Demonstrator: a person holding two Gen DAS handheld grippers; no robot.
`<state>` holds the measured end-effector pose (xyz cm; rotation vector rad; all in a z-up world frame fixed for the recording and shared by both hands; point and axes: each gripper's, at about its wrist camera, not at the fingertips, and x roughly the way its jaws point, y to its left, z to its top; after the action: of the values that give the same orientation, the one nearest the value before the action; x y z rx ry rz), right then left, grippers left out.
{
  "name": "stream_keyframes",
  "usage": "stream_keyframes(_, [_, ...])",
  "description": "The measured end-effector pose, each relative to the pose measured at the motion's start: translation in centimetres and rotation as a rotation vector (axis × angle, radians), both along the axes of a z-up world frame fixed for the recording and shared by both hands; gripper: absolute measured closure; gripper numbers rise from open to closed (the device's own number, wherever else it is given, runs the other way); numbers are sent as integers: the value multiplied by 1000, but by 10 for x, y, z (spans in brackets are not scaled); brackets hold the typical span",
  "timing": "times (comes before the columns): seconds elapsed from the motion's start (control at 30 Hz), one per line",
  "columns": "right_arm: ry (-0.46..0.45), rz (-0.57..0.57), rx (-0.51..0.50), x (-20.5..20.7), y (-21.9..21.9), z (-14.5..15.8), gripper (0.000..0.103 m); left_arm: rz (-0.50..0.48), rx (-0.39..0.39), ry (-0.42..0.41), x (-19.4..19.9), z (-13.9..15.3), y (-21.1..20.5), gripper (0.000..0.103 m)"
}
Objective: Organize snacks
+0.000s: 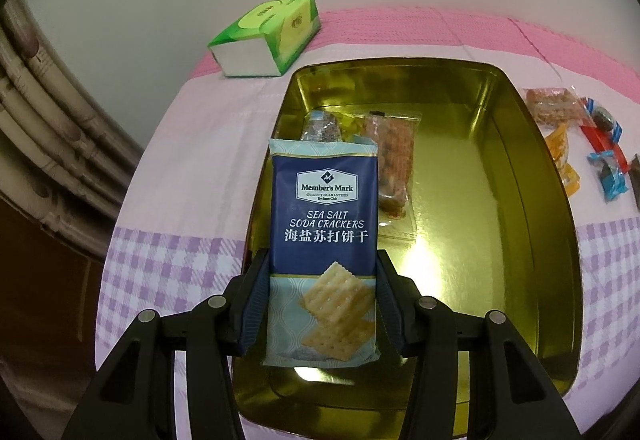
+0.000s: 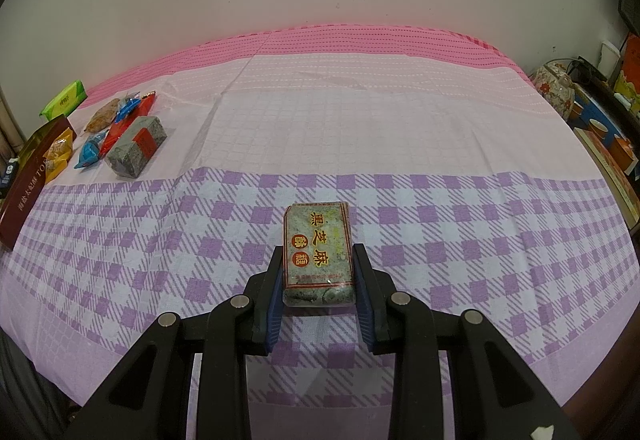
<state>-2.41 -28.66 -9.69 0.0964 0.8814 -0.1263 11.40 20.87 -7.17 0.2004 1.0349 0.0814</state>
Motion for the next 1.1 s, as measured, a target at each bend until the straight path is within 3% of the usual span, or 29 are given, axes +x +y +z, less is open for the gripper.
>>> stream_keyframes(0.4, [1,0,-3,0,1,0,73,29,-37,0,-4,10,4,50])
stream_keyframes(0.63, [3,-1,-14,1,2,-1,73,55,-4,-98,-23,41,-3,50])
stream_keyframes(0.8, [5,-1,-26,0,1,-1,74,78,-47,-148,-43,65,-8,49])
stream_keyframes(1.1, [11,-1,-25,1,3,1,76,118,8,-252,-84,90,-24,33])
